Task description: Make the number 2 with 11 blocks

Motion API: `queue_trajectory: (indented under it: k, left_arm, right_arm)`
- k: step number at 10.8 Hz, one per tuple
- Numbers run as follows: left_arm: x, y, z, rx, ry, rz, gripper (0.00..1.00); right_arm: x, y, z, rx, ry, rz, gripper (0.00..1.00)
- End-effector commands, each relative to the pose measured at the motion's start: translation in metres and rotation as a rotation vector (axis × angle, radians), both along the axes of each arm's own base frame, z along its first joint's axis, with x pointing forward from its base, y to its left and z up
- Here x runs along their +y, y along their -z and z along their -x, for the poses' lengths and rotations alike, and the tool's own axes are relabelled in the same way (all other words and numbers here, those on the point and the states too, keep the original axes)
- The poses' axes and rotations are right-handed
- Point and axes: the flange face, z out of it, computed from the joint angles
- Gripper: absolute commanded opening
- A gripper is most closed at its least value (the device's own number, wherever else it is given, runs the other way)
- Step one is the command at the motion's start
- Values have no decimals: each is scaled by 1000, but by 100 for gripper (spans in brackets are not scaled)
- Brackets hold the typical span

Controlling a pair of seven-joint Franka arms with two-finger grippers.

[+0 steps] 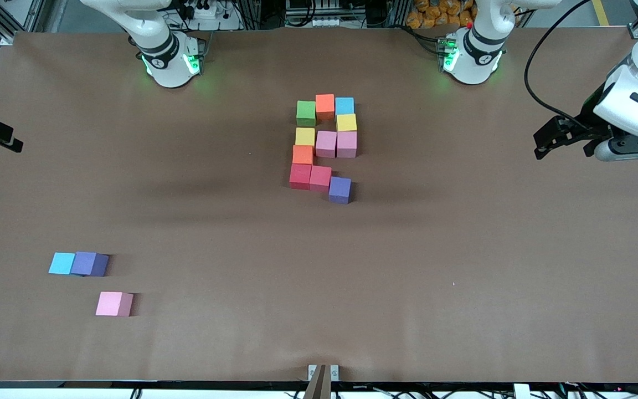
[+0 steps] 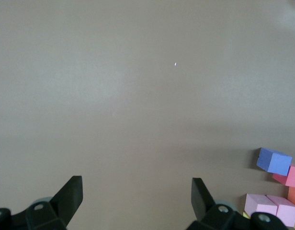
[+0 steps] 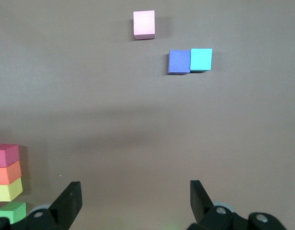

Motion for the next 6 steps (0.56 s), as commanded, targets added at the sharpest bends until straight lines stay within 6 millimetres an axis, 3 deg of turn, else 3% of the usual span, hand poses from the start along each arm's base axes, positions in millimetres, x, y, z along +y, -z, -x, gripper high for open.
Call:
queue_trajectory:
  k: [1, 4, 6]
  left_arm:
    - [0, -13, 10, 42, 8, -1, 100]
    - [-3, -11, 15, 81, 12, -15, 100]
    - [1, -7, 20, 122, 15, -21, 100]
  right_arm:
    - [2, -19, 18, -1, 18, 1, 100]
    - [3, -23, 24, 14, 12, 4, 100]
    - [9, -11, 14, 26, 3, 6, 100]
